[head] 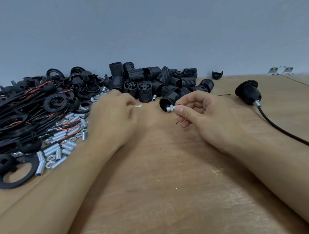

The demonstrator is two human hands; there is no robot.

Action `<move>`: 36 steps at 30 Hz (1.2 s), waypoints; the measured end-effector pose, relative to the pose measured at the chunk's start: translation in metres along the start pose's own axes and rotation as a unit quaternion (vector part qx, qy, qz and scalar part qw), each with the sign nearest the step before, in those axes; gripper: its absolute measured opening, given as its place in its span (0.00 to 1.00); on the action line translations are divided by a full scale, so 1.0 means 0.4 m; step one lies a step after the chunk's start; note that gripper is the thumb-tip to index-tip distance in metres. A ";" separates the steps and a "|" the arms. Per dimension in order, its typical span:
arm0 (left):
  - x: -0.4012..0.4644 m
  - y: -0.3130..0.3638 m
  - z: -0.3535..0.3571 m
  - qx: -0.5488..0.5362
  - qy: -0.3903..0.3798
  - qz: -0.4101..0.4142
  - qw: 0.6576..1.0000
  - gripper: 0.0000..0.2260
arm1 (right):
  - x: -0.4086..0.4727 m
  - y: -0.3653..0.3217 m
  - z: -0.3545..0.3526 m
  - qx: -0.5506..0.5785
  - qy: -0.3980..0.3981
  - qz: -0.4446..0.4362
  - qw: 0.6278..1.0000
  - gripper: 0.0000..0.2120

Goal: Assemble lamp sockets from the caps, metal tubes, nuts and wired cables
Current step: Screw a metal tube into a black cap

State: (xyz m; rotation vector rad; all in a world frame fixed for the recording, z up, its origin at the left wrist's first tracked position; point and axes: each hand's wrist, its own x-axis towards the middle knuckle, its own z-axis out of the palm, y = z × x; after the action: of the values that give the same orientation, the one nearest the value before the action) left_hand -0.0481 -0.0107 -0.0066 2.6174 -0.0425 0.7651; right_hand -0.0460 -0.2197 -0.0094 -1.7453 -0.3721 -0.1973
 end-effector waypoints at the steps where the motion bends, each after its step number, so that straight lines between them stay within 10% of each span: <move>1: 0.011 -0.023 -0.010 0.097 -0.001 -0.032 0.995 0.09 | 0.000 0.000 -0.001 -0.002 0.004 0.004 1.000 0.02; 16: 0.057 -0.150 -0.039 0.205 -0.055 -0.189 0.959 0.14 | 0.004 0.001 0.006 -0.030 0.021 0.007 0.999 0.02; 36: 0.057 -0.133 -0.037 -0.065 0.102 -0.099 0.988 0.08 | 0.019 0.007 -0.007 -0.041 0.068 0.003 0.997 0.04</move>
State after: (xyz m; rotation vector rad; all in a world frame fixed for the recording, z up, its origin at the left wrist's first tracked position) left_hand -0.0288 0.0459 -0.0035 2.3649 0.2148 0.9194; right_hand -0.0379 -0.2220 -0.0088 -1.8032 -0.2626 -0.3288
